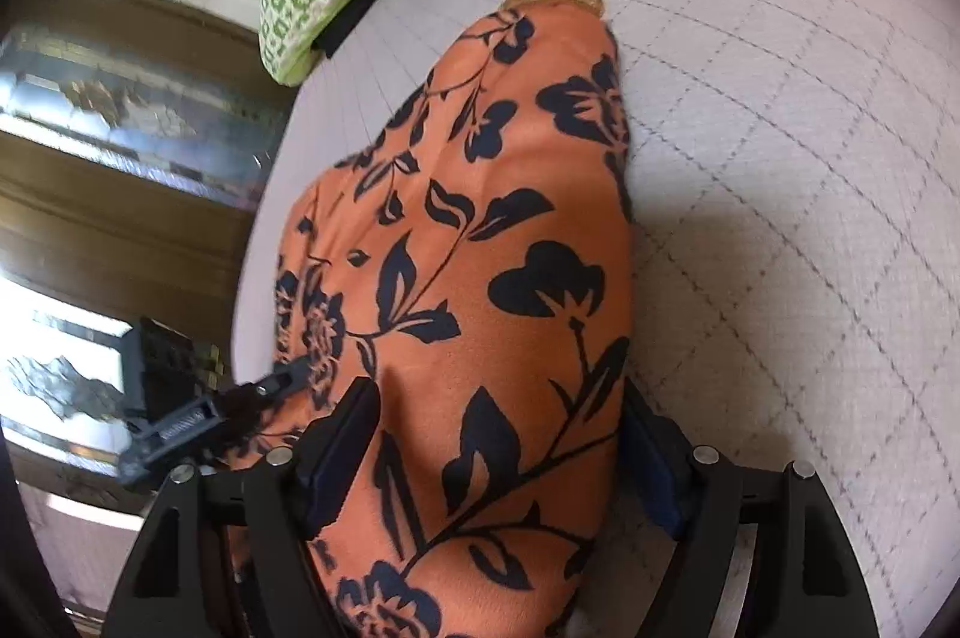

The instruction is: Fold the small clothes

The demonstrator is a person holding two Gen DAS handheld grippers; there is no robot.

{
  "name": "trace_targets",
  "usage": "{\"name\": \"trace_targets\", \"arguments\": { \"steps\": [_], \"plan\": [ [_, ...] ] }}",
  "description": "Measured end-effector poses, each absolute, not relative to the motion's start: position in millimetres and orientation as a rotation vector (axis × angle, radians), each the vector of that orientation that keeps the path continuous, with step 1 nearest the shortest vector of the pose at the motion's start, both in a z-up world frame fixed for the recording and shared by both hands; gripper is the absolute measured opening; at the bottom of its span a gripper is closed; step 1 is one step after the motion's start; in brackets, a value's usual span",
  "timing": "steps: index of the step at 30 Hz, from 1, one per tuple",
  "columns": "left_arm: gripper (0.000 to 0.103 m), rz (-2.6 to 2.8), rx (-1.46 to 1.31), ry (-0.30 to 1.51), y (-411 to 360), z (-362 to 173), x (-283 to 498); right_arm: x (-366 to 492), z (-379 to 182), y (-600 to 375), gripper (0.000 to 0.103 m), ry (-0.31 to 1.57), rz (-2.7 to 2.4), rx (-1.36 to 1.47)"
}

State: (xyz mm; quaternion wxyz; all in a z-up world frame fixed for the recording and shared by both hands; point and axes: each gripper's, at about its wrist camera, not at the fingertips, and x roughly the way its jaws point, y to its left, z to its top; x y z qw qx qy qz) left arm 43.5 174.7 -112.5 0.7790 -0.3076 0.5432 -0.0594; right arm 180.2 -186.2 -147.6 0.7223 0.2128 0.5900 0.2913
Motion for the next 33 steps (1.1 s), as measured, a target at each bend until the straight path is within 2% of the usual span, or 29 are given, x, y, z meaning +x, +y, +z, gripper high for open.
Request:
{"name": "trace_targets", "arguments": {
  "steps": [1,3,4,6,8,17,21,24,26,27,29,30,31,33],
  "plan": [
    [0.03,-0.125,-0.644,1.17,172,-110,43,181,-148,-180,0.071,1.304,0.636,0.431],
    [0.026,-0.115,-0.596,1.156,163,-103,45,180,-146,-175,0.05,1.304,0.63,0.415],
    [0.025,-0.114,-0.563,1.143,157,-96,44,181,-143,-178,0.045,1.296,0.635,0.443],
    [0.024,-0.117,-0.516,1.109,146,-80,42,178,-132,-182,0.04,1.265,0.661,0.467],
    [0.023,-0.145,-0.493,1.073,136,-65,42,172,-121,-180,0.039,1.233,0.67,0.438],
    [0.023,-0.285,-0.439,0.949,70,-1,83,182,-36,-229,0.038,1.043,0.656,0.391],
    [0.024,-0.307,-0.442,0.954,41,-9,119,208,-26,-260,0.038,1.012,0.602,0.381],
    [0.025,-0.295,-0.459,0.995,31,-33,139,226,-40,-275,0.039,1.03,0.568,0.392],
    [0.028,-0.266,-0.441,1.04,23,-60,152,238,-59,-283,0.041,1.047,0.549,0.388],
    [0.031,-0.232,-0.434,1.078,23,-74,155,245,-78,-286,0.049,1.065,0.515,0.397],
    [0.047,-0.151,-0.401,1.163,22,-99,160,257,-109,-295,0.057,1.125,0.451,0.391],
    [0.054,-0.138,-0.408,1.16,25,-98,158,261,-129,-297,0.06,1.184,0.381,0.364],
    [0.057,-0.124,-0.4,1.154,28,-91,154,260,-142,-302,0.065,1.207,0.364,0.398],
    [0.057,-0.13,-0.351,1.112,33,-66,142,251,-140,-316,0.065,1.162,0.372,0.49]
  ]
}}
